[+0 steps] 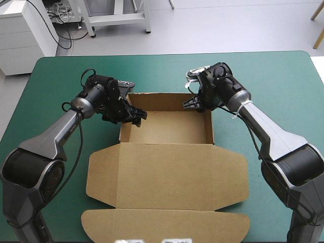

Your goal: Fold the box

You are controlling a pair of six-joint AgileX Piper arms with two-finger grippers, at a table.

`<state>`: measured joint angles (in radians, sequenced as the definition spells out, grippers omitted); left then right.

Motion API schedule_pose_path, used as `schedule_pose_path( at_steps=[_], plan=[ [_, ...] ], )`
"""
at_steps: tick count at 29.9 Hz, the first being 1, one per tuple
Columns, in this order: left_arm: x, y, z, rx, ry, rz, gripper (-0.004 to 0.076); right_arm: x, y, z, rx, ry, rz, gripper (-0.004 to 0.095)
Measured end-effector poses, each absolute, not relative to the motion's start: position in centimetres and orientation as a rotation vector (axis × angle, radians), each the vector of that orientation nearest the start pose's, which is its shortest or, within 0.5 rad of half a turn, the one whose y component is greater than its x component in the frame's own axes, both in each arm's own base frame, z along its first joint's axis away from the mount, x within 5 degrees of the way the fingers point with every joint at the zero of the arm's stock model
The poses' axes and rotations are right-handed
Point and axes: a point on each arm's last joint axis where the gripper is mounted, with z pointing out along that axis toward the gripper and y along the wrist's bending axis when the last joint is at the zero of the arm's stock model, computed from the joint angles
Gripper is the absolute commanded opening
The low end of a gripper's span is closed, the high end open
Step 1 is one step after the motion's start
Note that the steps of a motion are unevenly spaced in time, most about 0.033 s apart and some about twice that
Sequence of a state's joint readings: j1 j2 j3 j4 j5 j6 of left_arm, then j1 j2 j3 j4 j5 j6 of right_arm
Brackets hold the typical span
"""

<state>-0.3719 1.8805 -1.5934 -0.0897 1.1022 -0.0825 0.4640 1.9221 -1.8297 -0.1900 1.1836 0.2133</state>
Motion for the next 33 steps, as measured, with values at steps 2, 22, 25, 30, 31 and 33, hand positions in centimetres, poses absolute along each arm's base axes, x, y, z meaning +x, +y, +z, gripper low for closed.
schedule_pose_path(
  at_steps=[2,22,25,30,31,33],
  plan=[
    [36.7,-15.0,26.4,0.378,2.868,-0.198,0.0593,38.3,17.4,32.4,-0.380,2.654,-0.051,0.0458],
    [36.1,-14.1,37.8,0.441,2.597,-0.141,-0.0008,35.2,15.9,39.6,-0.404,2.484,0.003,0.0456],
    [34.7,-13.8,39.5,0.461,2.560,-0.179,-0.0008,35.2,15.9,38.6,-0.413,2.515,-0.008,0.0456],
    [31.6,-12.7,43.1,0.477,2.463,-0.192,-0.0008,35.0,15.9,35.8,-0.388,2.617,-0.016,0.0456],
    [30.9,-12.4,43.7,0.481,2.445,-0.189,-0.0008,34.9,15.9,35.5,-0.385,2.630,-0.013,0.0456],
    [29.7,-11.9,44.5,0.489,2.417,-0.189,-0.0008,34.9,16.0,34.7,-0.381,2.654,-0.012,0.0456]
  ],
)
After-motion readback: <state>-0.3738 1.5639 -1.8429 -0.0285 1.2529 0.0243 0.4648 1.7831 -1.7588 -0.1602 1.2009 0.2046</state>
